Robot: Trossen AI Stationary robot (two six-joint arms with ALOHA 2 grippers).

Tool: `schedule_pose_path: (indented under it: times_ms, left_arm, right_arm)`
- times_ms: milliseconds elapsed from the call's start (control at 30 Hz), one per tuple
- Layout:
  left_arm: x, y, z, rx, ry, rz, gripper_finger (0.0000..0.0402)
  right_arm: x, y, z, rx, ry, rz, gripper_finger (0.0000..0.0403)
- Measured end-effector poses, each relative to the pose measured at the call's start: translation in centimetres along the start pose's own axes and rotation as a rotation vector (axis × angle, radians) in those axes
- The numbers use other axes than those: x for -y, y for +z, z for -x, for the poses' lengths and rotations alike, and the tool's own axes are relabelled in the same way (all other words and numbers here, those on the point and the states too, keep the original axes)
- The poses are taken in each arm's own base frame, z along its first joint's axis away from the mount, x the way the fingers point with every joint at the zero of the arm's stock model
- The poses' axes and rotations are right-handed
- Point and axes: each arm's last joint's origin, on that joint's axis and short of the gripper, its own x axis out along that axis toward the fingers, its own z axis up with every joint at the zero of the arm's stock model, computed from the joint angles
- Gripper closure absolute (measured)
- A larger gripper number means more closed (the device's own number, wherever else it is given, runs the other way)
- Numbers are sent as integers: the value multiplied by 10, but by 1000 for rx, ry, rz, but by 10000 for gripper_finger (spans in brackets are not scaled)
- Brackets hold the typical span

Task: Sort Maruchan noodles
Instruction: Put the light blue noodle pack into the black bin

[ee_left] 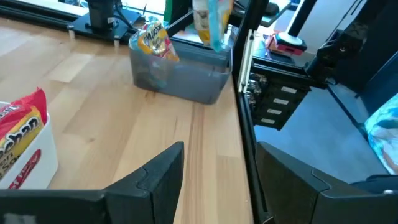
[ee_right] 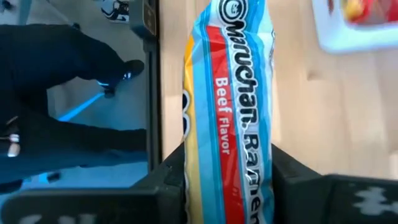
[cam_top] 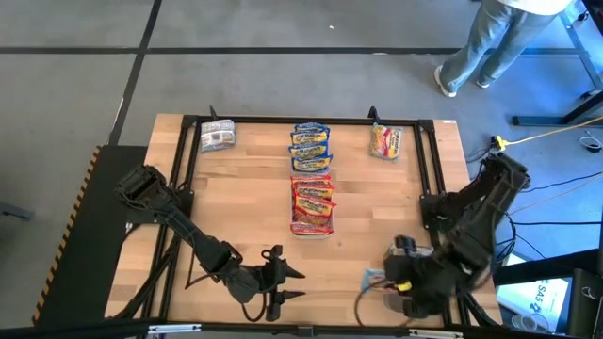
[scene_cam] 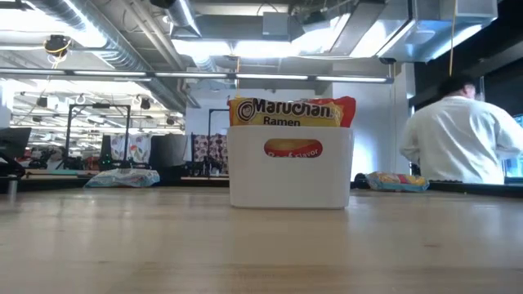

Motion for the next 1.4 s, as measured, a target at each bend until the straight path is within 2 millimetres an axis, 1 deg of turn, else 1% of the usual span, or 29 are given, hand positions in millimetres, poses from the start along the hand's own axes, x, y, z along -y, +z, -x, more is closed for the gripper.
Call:
schedule_pose_path:
  times_ms: [100,233,367,533,700,967,1200,1400]
  left_arm:
    - [0,0,0,2,1,1,207]
    - [-2,1,-1,6,12,3,207]
    - [-4,2,-3,8,20,5,207]
    - [-7,3,-4,11,27,7,207]
    - [-8,4,-5,12,32,8,207]
    - [-15,8,-9,18,51,38,207]
    - [-17,9,-11,24,57,66,207]
    - [-17,9,-11,24,56,73,207]
  right_arm:
    - [-8,-22,-3,-29,-16,-41,307]
    - [-9,-55,-8,-55,-62,-96,307]
    - [3,-84,-11,-71,-95,-169,307]
    - [24,-111,-15,-59,-104,-225,307]
    - [39,-123,-29,-28,-73,-224,307]
    - [52,-138,-55,12,-75,-181,302]
    - [59,-145,-69,64,-77,-181,301]
    - [69,-152,-78,66,-107,-212,285]
